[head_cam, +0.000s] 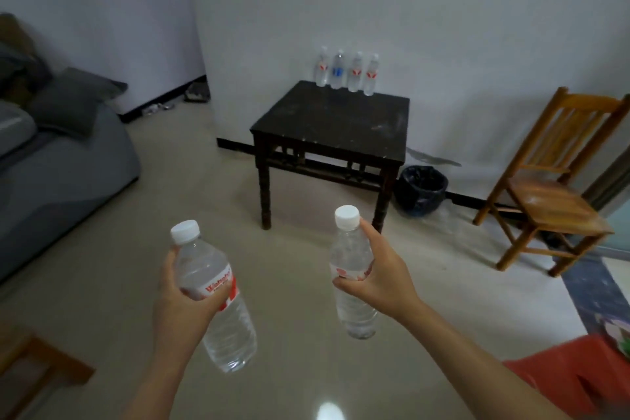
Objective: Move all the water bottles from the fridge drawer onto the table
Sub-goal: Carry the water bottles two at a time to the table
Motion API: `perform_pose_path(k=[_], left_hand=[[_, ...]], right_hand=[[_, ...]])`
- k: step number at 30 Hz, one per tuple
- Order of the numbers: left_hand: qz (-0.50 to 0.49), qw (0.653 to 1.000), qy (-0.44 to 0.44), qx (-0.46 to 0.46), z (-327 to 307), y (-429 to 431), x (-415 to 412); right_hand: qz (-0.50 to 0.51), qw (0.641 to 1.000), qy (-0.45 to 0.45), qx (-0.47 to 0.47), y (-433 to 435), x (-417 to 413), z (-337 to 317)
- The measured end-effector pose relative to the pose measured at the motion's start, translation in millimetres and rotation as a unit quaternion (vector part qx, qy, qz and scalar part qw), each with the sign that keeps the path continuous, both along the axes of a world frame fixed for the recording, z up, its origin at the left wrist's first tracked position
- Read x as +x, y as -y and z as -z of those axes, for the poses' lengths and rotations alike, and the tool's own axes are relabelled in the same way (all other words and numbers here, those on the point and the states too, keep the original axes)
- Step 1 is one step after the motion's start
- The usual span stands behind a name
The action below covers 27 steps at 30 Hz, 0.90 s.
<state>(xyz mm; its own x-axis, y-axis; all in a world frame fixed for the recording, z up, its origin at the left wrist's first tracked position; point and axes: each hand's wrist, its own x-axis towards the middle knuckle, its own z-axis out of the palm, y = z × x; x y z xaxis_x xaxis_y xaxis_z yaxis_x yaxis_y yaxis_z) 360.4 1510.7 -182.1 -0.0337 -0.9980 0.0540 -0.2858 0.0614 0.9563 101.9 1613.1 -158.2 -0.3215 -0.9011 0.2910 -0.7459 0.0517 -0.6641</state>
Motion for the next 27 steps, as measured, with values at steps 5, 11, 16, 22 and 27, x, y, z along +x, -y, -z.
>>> perform_pose_path(k=[5, 11, 16, 22, 27], left_hand=[[-0.021, 1.0, 0.011, -0.012, 0.9, 57.5, 64.9], [0.002, 0.999, 0.033, -0.006, 8.5, 108.0, 121.6], [0.017, 1.0, 0.014, -0.008, 9.0, 139.3, 147.7], [0.027, 1.0, -0.007, -0.004, 10.7, 184.0, 159.8], [0.033, 0.999, 0.002, -0.014, -2.4, 259.4, 165.2]], right_hand=[[-0.034, 0.999, -0.01, 0.019, 64.4, 48.3, -1.7], [-0.059, 0.998, -0.027, 0.026, 116.7, 97.5, -9.8], [-0.079, 0.996, -0.024, 0.016, 153.9, 125.6, -8.7], [-0.084, 0.996, 0.014, 0.025, 209.5, 141.9, -1.6], [-0.068, 0.995, 0.068, -0.008, 295.8, 155.5, 1.6]])
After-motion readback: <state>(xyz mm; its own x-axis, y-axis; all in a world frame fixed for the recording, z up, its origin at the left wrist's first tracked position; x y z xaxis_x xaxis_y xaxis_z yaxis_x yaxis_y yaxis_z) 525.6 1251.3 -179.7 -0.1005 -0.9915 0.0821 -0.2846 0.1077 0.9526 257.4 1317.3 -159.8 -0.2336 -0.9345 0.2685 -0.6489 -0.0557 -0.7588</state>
